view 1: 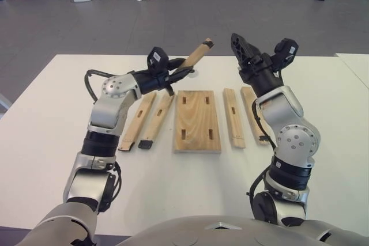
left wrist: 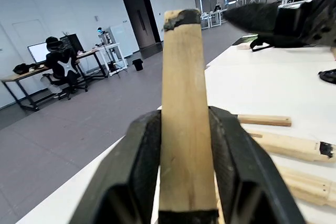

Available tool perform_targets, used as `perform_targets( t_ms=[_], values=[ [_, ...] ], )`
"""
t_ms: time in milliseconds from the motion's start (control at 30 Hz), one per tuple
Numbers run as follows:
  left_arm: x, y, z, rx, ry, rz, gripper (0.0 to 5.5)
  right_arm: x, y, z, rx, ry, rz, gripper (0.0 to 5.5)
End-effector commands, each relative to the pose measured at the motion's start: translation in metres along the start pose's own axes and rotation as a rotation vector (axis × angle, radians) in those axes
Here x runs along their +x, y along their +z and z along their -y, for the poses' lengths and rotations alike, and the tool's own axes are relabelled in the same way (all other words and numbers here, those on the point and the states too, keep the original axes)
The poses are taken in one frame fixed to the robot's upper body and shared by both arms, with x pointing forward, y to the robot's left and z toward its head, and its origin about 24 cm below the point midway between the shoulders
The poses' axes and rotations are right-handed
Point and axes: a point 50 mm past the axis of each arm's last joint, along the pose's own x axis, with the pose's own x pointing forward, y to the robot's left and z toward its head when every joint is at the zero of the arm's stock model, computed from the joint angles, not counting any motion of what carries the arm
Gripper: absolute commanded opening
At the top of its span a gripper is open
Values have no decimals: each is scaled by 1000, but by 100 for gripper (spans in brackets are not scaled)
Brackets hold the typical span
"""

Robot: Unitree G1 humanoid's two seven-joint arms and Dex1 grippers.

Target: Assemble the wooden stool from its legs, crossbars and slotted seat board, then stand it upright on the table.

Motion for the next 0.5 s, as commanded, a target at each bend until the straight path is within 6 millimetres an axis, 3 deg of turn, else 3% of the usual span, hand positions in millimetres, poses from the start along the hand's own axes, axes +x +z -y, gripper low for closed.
perform_targets(
  t_ms=[33,167,500],
  values=[
    [10,9,14,-8,-41,37,129,3,-3,-10,32,35,-30,355],
    [17,11,23,-32,-60,61,129,3,-4,-9,36,39,-47,355],
    [16,3,29,-30,-68,41,129,4,-5,-9,43,51,-79,167]
  ],
)
